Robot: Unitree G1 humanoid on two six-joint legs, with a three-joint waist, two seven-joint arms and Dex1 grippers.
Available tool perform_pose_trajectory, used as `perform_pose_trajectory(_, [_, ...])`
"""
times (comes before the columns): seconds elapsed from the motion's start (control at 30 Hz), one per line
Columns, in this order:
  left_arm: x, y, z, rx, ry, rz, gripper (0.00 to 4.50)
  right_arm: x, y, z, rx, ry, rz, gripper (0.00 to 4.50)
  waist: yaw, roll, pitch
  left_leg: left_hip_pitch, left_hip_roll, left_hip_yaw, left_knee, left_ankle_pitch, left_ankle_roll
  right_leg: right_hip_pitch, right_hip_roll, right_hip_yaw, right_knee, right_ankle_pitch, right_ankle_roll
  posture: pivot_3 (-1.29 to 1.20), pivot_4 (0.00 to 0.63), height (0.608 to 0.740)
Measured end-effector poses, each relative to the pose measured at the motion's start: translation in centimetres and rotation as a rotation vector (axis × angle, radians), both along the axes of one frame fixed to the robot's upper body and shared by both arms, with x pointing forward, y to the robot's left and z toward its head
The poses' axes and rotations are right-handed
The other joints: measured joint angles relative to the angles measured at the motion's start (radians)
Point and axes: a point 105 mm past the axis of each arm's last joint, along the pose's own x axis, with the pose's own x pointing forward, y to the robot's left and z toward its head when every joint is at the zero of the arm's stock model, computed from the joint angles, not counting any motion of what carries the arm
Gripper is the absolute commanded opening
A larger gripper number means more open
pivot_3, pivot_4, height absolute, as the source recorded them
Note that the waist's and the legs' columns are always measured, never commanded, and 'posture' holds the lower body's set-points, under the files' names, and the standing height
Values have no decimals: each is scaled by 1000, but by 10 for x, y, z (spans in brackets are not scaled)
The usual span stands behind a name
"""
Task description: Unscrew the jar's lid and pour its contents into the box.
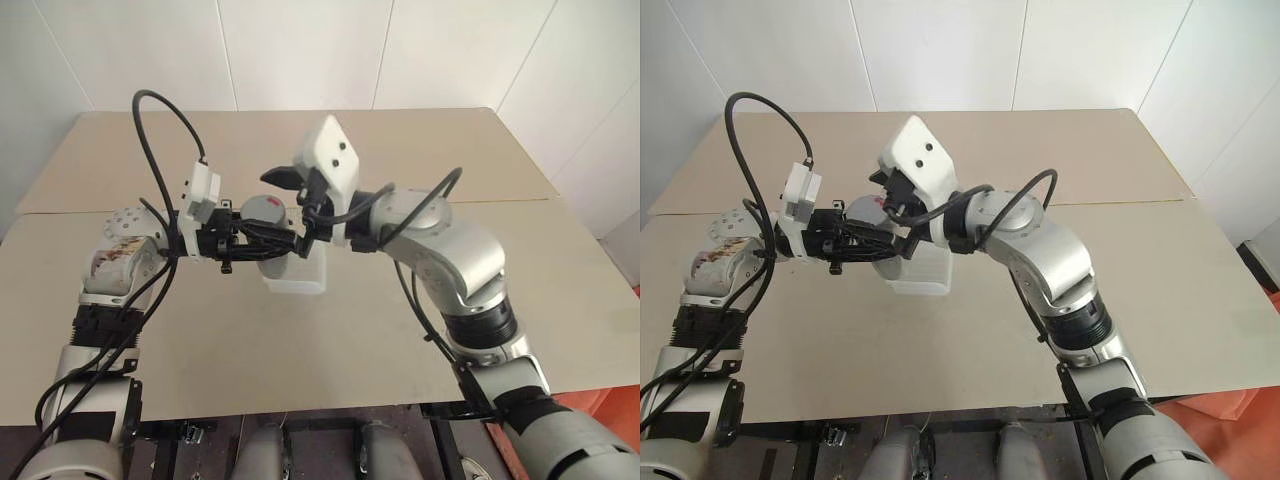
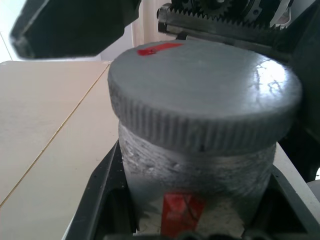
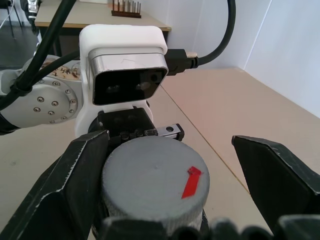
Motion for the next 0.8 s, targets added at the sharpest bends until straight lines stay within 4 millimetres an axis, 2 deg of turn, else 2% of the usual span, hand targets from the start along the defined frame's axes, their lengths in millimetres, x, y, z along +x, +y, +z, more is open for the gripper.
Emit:
perform_pose_trajectory(0.17, [0, 2, 0, 6, -1, 6, 1949, 0, -2, 0, -5, -1, 0, 4488, -2, 0, 0, 0, 0, 0, 0, 0, 0, 0, 0, 0, 0, 0, 0, 0, 150, 740])
perform_pose_trajectory(0.8, [1, 10, 3, 15, -7, 39, 1949, 2, -32, -6, -40, 4, -28, 4488, -1, 0, 0, 0, 0, 0, 0, 0, 0, 0, 0, 0, 0, 0, 0, 0, 150, 740])
